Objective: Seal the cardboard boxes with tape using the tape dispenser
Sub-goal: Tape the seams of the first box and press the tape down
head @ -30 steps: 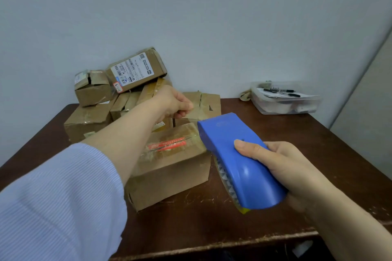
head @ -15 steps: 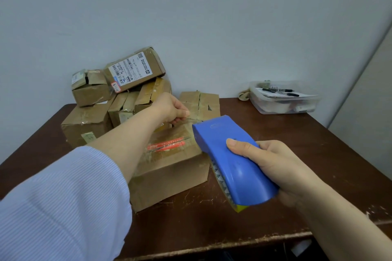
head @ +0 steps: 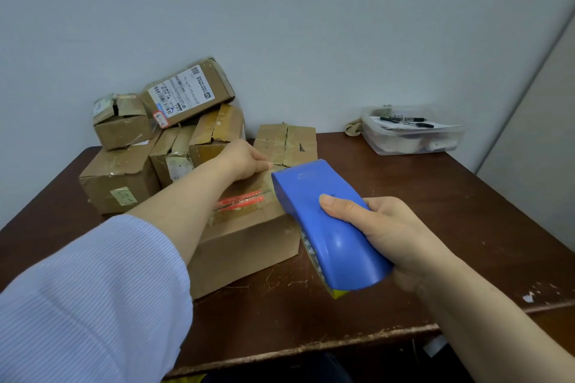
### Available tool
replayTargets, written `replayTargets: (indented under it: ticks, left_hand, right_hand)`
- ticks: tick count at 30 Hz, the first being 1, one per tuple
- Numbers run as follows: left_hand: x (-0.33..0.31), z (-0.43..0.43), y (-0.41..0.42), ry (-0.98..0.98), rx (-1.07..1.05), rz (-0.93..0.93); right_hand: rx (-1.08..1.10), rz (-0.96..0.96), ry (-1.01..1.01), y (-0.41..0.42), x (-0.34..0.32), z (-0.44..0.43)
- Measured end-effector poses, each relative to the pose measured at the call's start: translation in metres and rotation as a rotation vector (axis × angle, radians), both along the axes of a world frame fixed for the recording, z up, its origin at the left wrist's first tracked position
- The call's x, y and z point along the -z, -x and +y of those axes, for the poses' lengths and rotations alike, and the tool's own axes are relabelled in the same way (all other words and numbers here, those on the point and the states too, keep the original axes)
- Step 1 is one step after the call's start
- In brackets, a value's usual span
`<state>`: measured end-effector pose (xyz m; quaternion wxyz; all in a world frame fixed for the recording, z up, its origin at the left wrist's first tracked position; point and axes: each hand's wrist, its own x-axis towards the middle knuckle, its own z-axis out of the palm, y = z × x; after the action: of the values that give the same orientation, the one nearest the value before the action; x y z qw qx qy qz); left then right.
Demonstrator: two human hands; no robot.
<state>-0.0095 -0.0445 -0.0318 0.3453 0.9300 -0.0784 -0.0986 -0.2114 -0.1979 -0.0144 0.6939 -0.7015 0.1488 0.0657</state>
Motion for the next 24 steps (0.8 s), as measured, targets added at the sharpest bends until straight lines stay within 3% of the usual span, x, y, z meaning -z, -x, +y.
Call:
replayTargets:
  ticks: [6,9,18,21,24]
  left_hand:
    - [-0.002,-0.001,0.005,-0.206,0.003,-0.197]
    - [-0.002,0.003,0.01,-0.121,0.057,-0.377]
    - [0.01,0.01,0.033,-0.201,0.201,-0.157]
    - [0.001,0.023,0.043,-0.09,0.397,-0.015]
    - [-0.002,0.034,0.051,-0.189,0.622,0.079]
  right_hand:
    - [0.0,-0.021,-0.015,0.0,0.003,0.001]
    - [-0.002,-0.027,-0.022,0.0,0.004,0.001]
    - [-0.017,-0.039,0.002,-0.001,0.01,-0.002]
    - [-0.022,-0.034,0.0,-0.002,0.008,-0.004]
    - [-0.004,-0.039,-0.002,-0.005,0.009,-0.001]
